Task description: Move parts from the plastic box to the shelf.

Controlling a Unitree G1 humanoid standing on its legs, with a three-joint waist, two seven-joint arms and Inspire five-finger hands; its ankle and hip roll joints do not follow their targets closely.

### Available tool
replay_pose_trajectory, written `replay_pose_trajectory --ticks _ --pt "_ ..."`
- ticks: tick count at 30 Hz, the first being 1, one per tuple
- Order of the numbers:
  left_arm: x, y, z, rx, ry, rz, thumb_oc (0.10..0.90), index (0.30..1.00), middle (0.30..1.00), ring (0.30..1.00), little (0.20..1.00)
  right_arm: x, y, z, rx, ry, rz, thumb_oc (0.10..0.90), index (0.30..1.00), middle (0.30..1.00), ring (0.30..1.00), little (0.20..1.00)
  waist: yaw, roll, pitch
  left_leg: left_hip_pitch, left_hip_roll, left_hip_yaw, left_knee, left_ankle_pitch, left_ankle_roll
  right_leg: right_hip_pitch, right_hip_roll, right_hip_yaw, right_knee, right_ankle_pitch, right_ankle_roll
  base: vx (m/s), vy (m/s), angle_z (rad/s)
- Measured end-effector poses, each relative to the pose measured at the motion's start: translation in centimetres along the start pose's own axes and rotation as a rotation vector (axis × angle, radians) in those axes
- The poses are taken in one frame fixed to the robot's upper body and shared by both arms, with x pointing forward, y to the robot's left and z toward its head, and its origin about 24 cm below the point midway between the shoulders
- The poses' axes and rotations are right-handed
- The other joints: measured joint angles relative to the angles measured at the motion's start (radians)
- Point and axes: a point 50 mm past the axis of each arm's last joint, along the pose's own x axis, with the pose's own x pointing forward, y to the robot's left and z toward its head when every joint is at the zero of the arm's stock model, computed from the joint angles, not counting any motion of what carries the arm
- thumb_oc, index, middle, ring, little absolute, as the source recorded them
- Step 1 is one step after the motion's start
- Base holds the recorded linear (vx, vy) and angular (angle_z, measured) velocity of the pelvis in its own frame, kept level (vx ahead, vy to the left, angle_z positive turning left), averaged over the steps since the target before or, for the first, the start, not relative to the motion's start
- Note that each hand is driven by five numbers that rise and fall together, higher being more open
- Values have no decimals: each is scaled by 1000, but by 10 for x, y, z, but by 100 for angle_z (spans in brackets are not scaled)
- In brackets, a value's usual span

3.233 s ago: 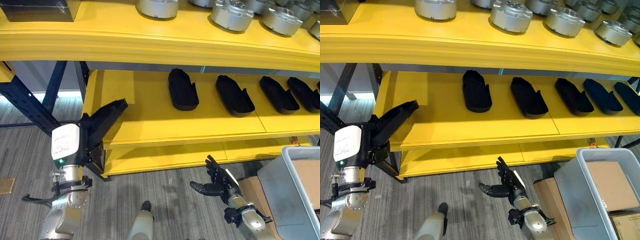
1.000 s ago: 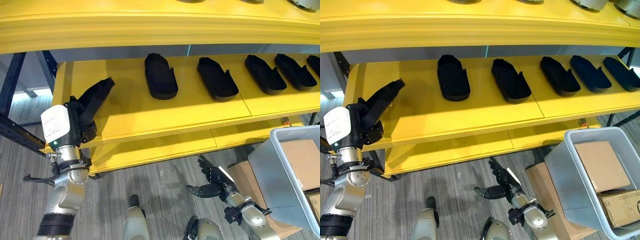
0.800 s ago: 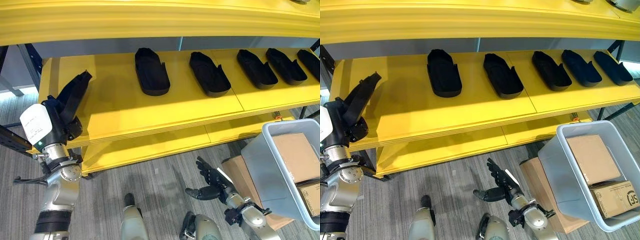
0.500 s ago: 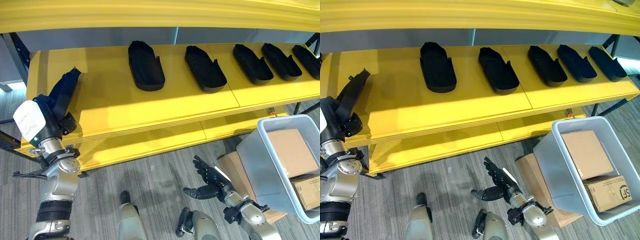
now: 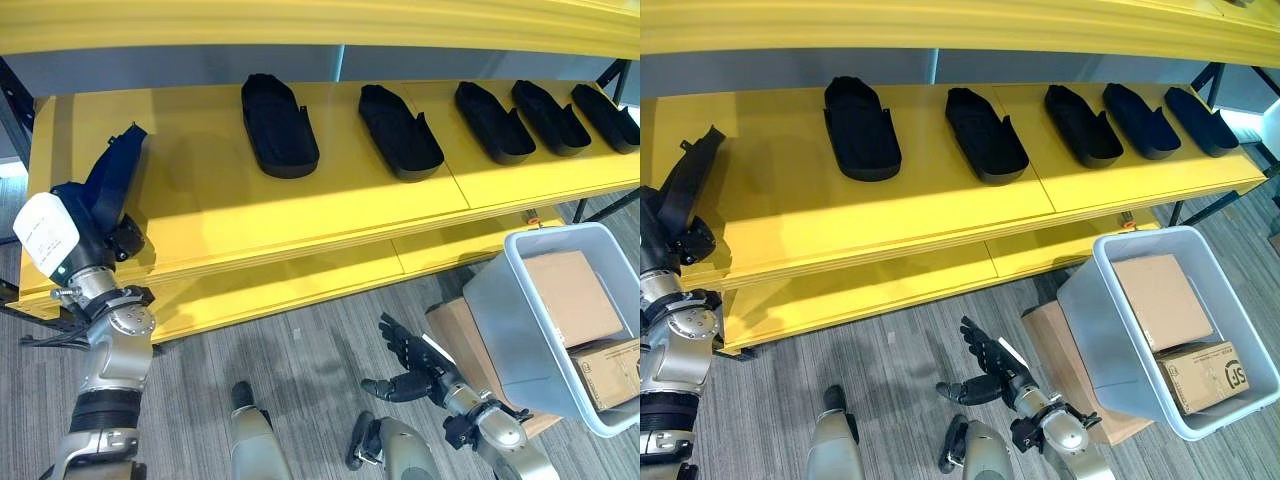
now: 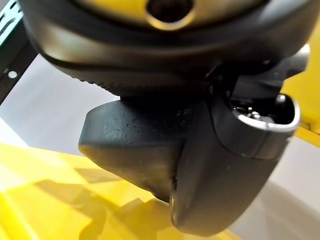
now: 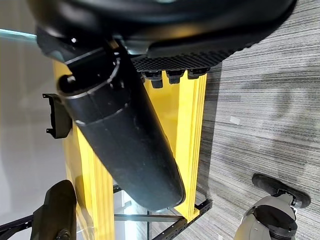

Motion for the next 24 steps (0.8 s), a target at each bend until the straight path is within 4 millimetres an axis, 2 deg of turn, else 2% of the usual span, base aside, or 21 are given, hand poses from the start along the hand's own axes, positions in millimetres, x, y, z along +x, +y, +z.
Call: replay_pose_trajectory --ticks 6,12,18,21,24 --pt "15 10 0 22 11 41 400 300 300 300 300 -1 0 -2 2 6 4 900 1000 1000 1000 1000 -3 0 0 -3 3 -3 10 -5 -3 0 2 0 4 -2 -3 0 0 0" --pt "41 25 -2 81 38 92 400 300 300 300 300 -2 3 2 -1 -9 17 900 1000 1000 1000 1000 -14 -3 -2 -32 16 -15 50 -23 -4 -11 11 0 12 -3 -4 0 0 0" --pt "52 26 -4 96 79 71 400 300 300 300 300 -2 3 3 -4 -10 32 900 1000 1000 1000 1000 -24 -5 -3 -48 21 -20 92 -44 0 -17 11 4 31 -8 -5 -1 -3 -1" --pt "54 20 10 84 33 35 400 300 300 300 300 -1 4 5 -13 -7 57 900 1000 1000 1000 1000 -9 -7 -5 -79 16 -45 118 -60 -9 -18 8 -6 56 -26 -3 16 -20 20" --pt "55 12 22 97 -11 -12 400 300 300 300 300 2 8 17 -28 -52 87 900 1000 1000 1000 1000 8 -8 -6 -93 7 -72 122 -58 -6 -14 1 -34 73 -38 -8 2 0 26"
